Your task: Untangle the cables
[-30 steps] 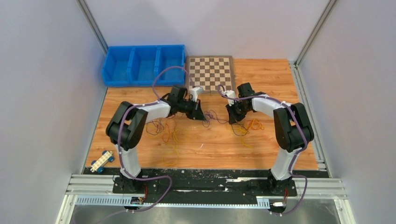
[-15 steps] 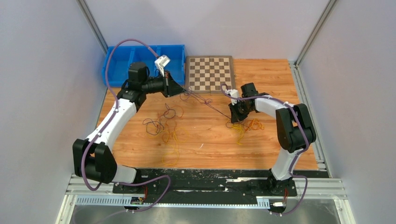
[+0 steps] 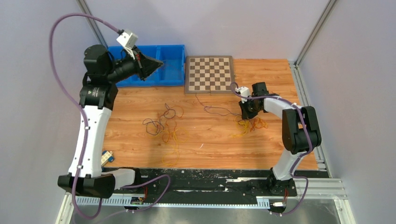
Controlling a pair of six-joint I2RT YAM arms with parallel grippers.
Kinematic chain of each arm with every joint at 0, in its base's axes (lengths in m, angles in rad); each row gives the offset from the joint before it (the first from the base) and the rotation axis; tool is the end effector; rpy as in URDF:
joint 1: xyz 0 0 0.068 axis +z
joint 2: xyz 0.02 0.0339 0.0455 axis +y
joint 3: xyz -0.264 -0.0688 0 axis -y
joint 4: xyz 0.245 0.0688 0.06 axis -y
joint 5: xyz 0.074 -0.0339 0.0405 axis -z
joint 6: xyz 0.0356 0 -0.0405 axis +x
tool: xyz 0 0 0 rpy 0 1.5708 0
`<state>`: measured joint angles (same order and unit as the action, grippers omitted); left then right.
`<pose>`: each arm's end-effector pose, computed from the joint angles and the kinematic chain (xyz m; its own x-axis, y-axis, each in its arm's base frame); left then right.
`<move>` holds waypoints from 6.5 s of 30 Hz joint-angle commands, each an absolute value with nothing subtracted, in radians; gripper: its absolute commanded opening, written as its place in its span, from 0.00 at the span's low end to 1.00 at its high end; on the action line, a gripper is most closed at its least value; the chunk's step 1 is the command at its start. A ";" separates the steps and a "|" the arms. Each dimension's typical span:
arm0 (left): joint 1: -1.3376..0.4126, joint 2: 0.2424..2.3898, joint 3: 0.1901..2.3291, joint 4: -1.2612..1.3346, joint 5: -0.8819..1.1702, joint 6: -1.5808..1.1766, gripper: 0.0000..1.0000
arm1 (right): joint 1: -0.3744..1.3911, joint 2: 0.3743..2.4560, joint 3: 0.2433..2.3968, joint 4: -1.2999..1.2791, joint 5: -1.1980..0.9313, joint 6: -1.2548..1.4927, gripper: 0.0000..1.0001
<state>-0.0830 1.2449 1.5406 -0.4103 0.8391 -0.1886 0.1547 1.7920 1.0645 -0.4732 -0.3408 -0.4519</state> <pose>0.2464 -0.0471 0.4812 -0.2604 -0.1040 -0.9599 0.7566 0.5956 -0.2698 0.3338 0.0641 0.1527 -0.7131 -0.5277 -0.4615 -0.6404 0.7583 0.1224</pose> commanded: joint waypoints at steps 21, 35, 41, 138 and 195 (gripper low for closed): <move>0.202 1.271 2.005 -0.318 0.381 -0.075 0.00 | 0.069 1.863 0.963 -0.568 -0.127 -0.576 0.00; 0.245 1.348 1.952 -0.288 0.408 -0.152 0.00 | 0.074 1.789 1.054 -0.692 -0.394 -0.559 0.00; 0.245 1.444 1.938 -0.198 0.539 -0.275 0.00 | 0.086 1.758 1.169 -0.803 -0.588 -0.536 0.07; 0.108 1.607 1.211 -1.028 0.533 0.954 0.98 | 0.172 1.798 1.357 -0.943 -0.722 -0.496 0.87; -0.727 1.291 0.865 -0.515 0.388 0.874 0.00 | 0.199 1.711 1.203 -0.843 -0.752 -0.478 0.84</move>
